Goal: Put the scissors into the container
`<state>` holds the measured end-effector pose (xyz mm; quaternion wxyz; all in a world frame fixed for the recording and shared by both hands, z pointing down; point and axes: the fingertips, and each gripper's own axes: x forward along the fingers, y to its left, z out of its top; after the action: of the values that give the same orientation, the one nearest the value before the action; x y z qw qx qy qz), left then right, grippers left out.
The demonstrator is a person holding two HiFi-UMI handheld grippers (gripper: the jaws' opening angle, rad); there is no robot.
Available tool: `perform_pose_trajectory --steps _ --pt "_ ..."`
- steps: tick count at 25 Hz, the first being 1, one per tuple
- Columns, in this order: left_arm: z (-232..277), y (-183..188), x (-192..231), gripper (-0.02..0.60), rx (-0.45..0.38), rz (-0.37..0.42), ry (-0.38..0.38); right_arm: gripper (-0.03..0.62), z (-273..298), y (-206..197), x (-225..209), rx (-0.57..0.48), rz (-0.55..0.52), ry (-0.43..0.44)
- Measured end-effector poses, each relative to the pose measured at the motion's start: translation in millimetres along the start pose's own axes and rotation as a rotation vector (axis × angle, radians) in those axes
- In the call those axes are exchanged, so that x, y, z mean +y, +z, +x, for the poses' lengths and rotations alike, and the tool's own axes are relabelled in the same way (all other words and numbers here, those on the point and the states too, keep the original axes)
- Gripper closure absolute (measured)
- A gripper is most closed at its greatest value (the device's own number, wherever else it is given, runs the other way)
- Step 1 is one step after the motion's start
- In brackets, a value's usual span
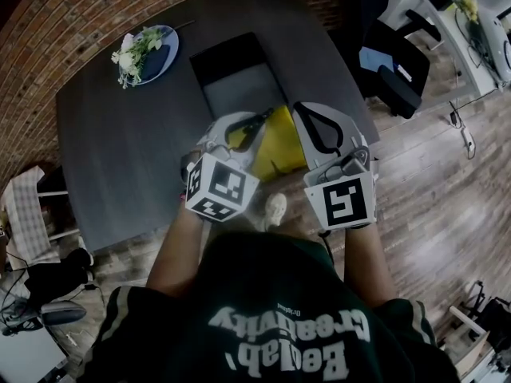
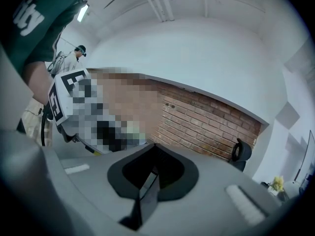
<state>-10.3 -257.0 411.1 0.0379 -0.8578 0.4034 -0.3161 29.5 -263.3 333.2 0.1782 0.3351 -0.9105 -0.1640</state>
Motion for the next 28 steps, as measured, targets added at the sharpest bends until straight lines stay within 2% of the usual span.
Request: perform_pose_trajectory --steps 5,17,28 --pt "12 -19 -10 0.543 0.076 -0.043 -0.031 0.588 -4 -8 -2 0.011 0.007 -0.001" --pt "32 -60 -31 0.543 0.195 -0.144 -0.093 0.588 -9 -15 2 0.023 0.020 0.008" --pt "41 -90 -46 0.543 0.279 -0.180 -0.124 0.588 -9 -18 10 0.030 0.020 0.033"
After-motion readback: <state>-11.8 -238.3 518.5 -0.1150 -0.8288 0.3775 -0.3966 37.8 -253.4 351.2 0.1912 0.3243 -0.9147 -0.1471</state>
